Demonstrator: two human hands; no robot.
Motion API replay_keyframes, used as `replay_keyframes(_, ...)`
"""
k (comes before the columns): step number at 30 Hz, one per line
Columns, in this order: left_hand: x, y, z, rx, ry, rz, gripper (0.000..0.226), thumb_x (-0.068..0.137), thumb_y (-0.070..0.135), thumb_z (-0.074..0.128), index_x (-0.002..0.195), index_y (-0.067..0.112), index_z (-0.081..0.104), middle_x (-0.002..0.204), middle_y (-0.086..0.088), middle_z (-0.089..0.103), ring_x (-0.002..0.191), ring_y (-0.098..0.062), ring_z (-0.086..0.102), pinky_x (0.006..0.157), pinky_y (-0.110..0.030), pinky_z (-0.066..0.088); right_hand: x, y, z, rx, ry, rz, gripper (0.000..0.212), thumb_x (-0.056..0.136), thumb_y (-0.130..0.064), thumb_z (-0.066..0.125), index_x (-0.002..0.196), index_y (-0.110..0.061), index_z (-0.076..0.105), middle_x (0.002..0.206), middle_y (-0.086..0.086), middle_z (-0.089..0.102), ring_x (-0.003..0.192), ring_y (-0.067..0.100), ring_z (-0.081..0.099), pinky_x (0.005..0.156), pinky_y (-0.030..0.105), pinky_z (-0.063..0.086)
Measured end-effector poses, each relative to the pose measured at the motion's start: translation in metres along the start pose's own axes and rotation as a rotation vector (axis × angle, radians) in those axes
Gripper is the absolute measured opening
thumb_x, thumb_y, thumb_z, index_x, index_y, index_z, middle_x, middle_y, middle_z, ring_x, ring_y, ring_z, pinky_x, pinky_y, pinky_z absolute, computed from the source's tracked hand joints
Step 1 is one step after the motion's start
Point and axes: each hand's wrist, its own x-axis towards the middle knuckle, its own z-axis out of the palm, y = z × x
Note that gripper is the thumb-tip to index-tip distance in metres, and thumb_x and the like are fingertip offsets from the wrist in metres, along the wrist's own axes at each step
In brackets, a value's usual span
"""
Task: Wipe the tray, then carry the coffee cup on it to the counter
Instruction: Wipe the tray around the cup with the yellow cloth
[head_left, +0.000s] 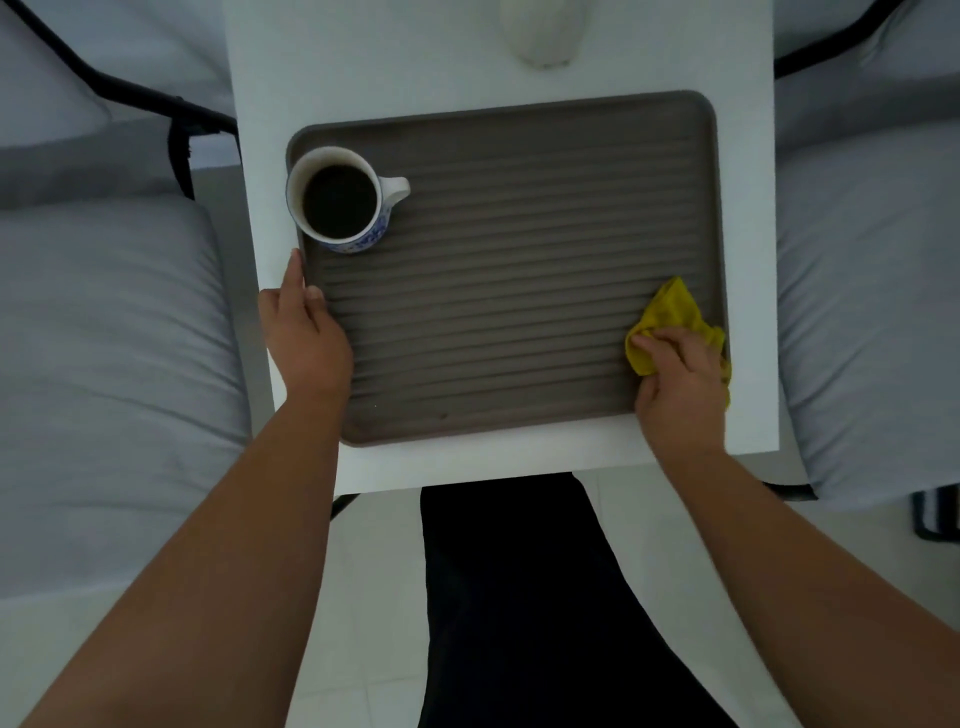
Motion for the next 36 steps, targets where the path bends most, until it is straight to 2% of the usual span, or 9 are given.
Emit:
replay_keyframes(2,0.001,-0.002,0.002,-0.013,0.006,-0.002,0.043,0.102,0.019,0.035,0.145,0.016,0.041,0.127,-0.016,0.049,0.115,-0.018,0.05,0.093,-0.002,0.028,-0.008,-0.027,0.009,0.024,0.041,0.079,0.045,0.071,-0.002,0.04,0.106,-0.004,0.069,0.108,0.022,0.063,0.092,0.045,0.058,0.088,0.046,0.047)
replay_keyframes(5,0.002,-0.004,0.003,-0.021,0.017,0.0,0.042,0.102,0.019,0.036,0.144,0.016,0.043,0.126,-0.017,0.05,0.116,-0.018,0.051,0.088,0.009,0.022,-0.022,-0.082,0.025,0.113,-0.124,0.051,0.038,0.08,0.001,0.045,0.107,-0.008,0.069,0.111,0.017,0.062,0.102,0.036,0.057,0.091,0.041,0.047)
replay_keyframes(9,0.002,-0.004,0.002,-0.012,0.011,0.005,0.042,0.102,0.018,0.037,0.144,0.017,0.042,0.127,-0.016,0.049,0.117,-0.018,0.051,0.091,0.003,0.026,-0.052,-0.156,0.058,0.232,-0.27,-0.368,0.033,0.072,0.001,0.052,0.098,-0.007,0.07,0.1,0.015,0.067,0.085,0.033,0.06,0.069,0.038,0.051)
replay_keyframes(12,0.002,-0.005,0.002,0.0,0.01,0.025,0.043,0.102,0.018,0.037,0.145,0.016,0.04,0.126,-0.018,0.049,0.117,-0.02,0.051,0.09,0.002,0.027,-0.056,-0.184,0.071,0.193,-0.355,-0.595,0.032,0.074,-0.005,0.05,0.098,-0.01,0.07,0.101,0.008,0.067,0.089,0.03,0.06,0.07,0.036,0.048)
replay_keyframes(16,0.0,-0.004,0.001,0.023,0.006,0.035,0.044,0.102,0.017,0.036,0.146,0.015,0.038,0.116,-0.014,0.047,0.105,-0.012,0.046,0.083,0.01,0.021,-0.042,-0.157,0.06,0.119,-0.355,-0.701,0.032,0.07,-0.008,0.06,0.098,-0.019,0.071,0.107,0.001,0.068,0.09,0.026,0.062,0.069,0.032,0.045)
replay_keyframes(25,0.0,-0.003,0.002,0.012,0.028,0.032,0.044,0.101,0.016,0.037,0.145,0.013,0.04,0.111,-0.002,0.039,0.103,-0.006,0.044,0.085,0.01,0.021,-0.013,-0.013,0.002,0.082,-0.187,-0.514,0.033,0.076,0.004,0.046,0.092,-0.006,0.073,0.099,0.015,0.068,0.082,0.034,0.056,0.067,0.042,0.053)
replay_keyframes(28,0.0,-0.004,0.002,-0.004,0.04,0.029,0.043,0.101,0.016,0.038,0.144,0.013,0.042,0.11,-0.003,0.04,0.102,-0.007,0.044,0.085,0.01,0.022,-0.011,-0.032,0.02,0.105,-0.222,-0.669,0.033,0.077,0.003,0.045,0.092,-0.006,0.073,0.099,0.013,0.069,0.086,0.028,0.047,0.068,0.04,0.053)
replay_keyframes(31,0.003,-0.007,0.004,-0.011,0.036,0.025,0.044,0.101,0.017,0.038,0.144,0.014,0.042,0.114,-0.014,0.048,0.102,-0.013,0.049,0.083,0.01,0.021,-0.017,-0.089,0.048,0.125,-0.324,-0.898,0.033,0.078,-0.003,0.045,0.092,-0.01,0.073,0.1,0.009,0.071,0.084,0.029,0.058,0.07,0.036,0.054)
replay_keyframes(36,0.003,-0.01,0.005,0.005,0.044,0.048,0.044,0.101,0.018,0.038,0.144,0.014,0.042,0.118,-0.022,0.05,0.106,-0.025,0.054,0.084,-0.001,0.03,-0.036,-0.175,0.067,0.069,-0.432,-0.933,0.03,0.075,-0.015,0.05,0.095,-0.017,0.073,0.102,0.0,0.067,0.09,0.026,0.059,0.071,0.033,0.047)
